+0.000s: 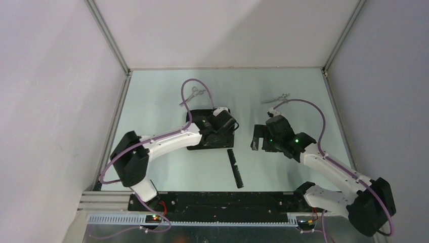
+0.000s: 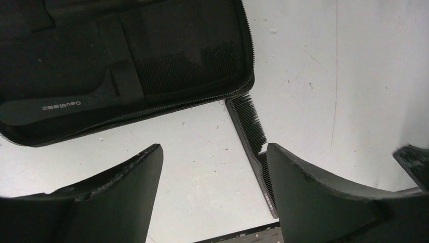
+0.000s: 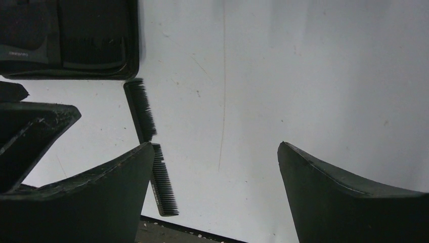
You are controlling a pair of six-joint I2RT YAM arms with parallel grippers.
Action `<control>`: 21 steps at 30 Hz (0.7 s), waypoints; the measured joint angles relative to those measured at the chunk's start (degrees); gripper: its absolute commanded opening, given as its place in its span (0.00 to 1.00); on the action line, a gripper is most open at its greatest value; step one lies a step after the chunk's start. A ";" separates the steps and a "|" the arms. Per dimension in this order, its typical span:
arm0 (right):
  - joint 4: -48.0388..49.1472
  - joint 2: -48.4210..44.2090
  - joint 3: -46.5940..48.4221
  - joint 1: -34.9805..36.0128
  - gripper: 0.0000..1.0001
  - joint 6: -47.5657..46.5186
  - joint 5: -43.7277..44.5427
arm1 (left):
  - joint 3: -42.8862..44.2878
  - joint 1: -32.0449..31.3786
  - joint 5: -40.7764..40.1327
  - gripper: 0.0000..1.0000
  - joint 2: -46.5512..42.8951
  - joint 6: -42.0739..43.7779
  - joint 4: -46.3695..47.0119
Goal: Sort the hair-cutting tools
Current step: Pick up the comb at the center of the board.
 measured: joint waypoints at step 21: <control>-0.09 -5.31 -5.25 -0.20 0.93 4.72 2.80 | 14.47 -2.08 -0.70 0.49 18.18 -17.86 -7.96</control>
